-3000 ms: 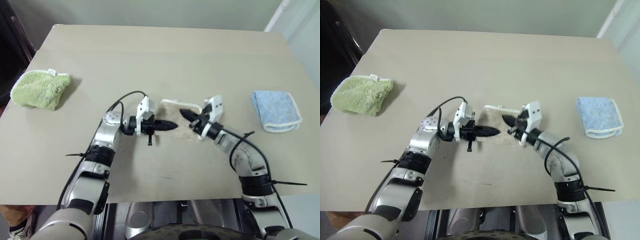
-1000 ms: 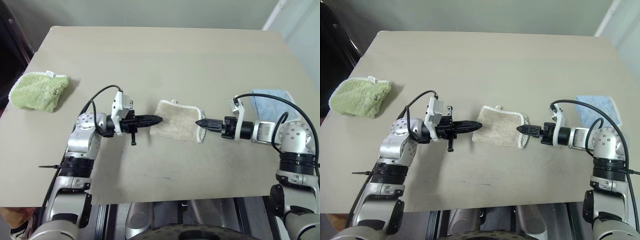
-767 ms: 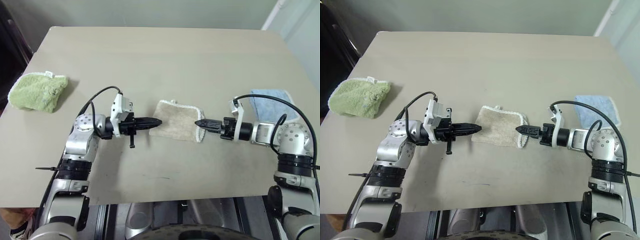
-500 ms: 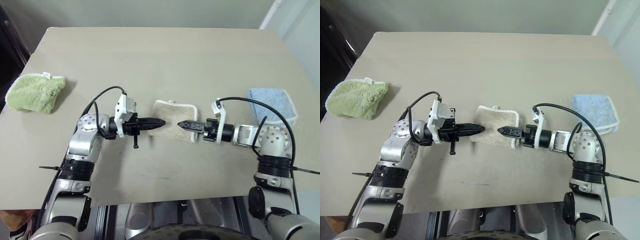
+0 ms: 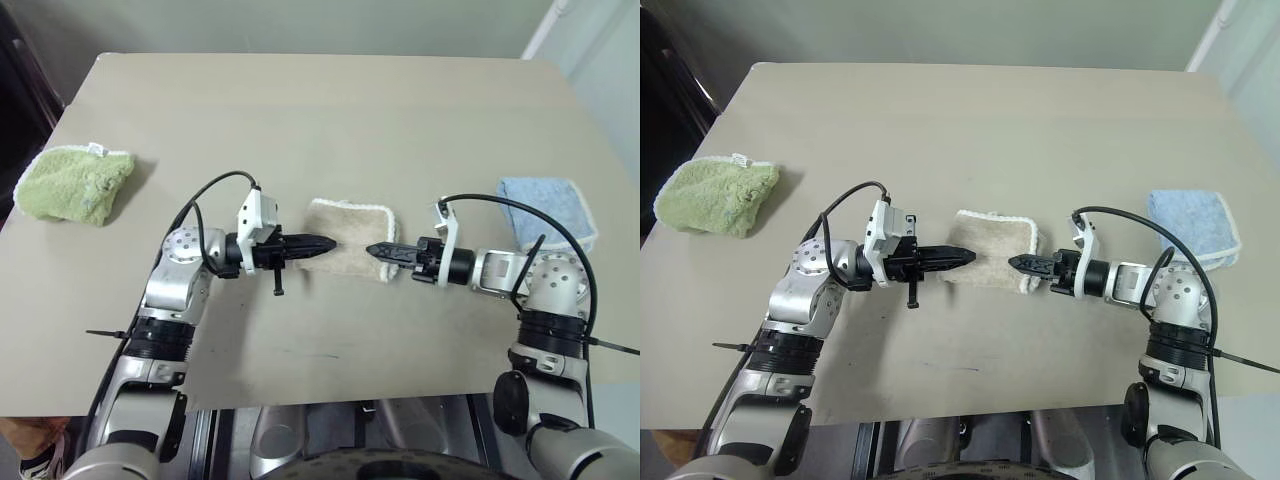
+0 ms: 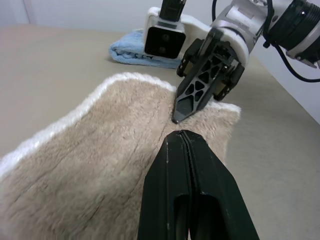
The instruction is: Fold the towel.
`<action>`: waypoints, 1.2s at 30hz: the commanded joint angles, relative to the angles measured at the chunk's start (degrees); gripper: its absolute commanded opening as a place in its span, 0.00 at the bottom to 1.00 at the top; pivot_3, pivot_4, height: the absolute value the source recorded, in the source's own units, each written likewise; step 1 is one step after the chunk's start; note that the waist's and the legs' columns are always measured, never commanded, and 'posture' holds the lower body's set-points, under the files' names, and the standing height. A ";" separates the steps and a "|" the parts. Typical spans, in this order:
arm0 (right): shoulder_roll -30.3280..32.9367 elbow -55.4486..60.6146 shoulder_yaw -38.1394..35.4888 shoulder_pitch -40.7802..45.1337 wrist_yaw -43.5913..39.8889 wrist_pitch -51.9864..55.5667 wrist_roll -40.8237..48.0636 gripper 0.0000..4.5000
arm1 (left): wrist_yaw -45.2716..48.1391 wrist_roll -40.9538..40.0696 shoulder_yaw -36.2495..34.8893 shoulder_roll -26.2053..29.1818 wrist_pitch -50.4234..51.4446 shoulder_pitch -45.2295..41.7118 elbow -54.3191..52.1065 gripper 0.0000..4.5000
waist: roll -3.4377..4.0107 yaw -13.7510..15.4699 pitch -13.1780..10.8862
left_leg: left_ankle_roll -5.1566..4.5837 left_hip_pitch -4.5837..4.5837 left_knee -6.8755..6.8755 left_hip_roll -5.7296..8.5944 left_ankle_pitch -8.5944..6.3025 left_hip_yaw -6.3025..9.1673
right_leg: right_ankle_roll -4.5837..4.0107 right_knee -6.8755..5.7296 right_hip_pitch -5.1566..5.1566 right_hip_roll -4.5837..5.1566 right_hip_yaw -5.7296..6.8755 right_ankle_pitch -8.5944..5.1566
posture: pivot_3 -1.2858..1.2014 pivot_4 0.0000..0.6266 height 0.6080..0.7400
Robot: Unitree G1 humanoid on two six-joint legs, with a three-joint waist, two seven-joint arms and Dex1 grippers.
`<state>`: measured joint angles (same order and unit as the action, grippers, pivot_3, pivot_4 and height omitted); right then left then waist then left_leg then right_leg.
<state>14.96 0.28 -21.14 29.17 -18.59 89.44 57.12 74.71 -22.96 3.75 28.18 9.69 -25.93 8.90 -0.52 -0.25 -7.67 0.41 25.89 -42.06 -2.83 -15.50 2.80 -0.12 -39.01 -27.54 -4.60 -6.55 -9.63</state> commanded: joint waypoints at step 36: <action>3.17 18.42 -24.65 2.09 40.89 -31.89 20.83 0.01 | -3.55 -1.25 -4.05 -6.01 -1.24 -11.24 13.64 0.00 | 0.03 0.46 -0.02 | -0.05 0.14 0.01 0.04 -0.03 0.00 | 0.34 0.00 -0.11 0.06 -0.01 -0.03 | 0.52 0.24 0.72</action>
<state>17.08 15.40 -44.88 31.80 21.68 61.31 78.34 71.01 -24.11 -0.45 22.33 8.93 -36.81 24.85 -0.49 0.21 -7.70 0.35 26.04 -42.05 -2.79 -15.53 2.81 0.25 -39.01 -27.63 -4.54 -6.56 -9.66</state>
